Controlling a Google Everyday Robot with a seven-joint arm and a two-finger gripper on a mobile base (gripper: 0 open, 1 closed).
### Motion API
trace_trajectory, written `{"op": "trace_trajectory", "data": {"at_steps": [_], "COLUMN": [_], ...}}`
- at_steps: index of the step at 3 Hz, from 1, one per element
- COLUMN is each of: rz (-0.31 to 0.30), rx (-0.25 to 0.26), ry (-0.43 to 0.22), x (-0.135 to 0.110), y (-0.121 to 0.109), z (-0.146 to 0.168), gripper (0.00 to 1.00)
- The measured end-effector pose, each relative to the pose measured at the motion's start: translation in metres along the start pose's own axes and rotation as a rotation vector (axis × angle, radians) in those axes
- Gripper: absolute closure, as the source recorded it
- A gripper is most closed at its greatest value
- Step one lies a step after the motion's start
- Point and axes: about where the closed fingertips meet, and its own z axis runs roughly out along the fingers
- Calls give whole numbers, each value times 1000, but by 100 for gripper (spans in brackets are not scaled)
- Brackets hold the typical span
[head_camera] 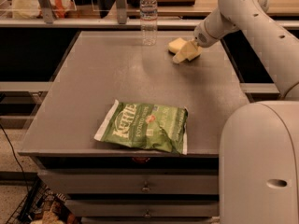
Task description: Move sponge near green jalapeno chip bag
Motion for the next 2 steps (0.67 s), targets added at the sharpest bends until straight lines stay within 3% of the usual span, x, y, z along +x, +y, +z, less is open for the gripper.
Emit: {"op": "trace_trajectory", "data": {"at_steps": [2], "rz": [0], "rx": [0], "ry": [1], "x": [-3], "y": [-1], "z": [-4], "gripper": [87]}}
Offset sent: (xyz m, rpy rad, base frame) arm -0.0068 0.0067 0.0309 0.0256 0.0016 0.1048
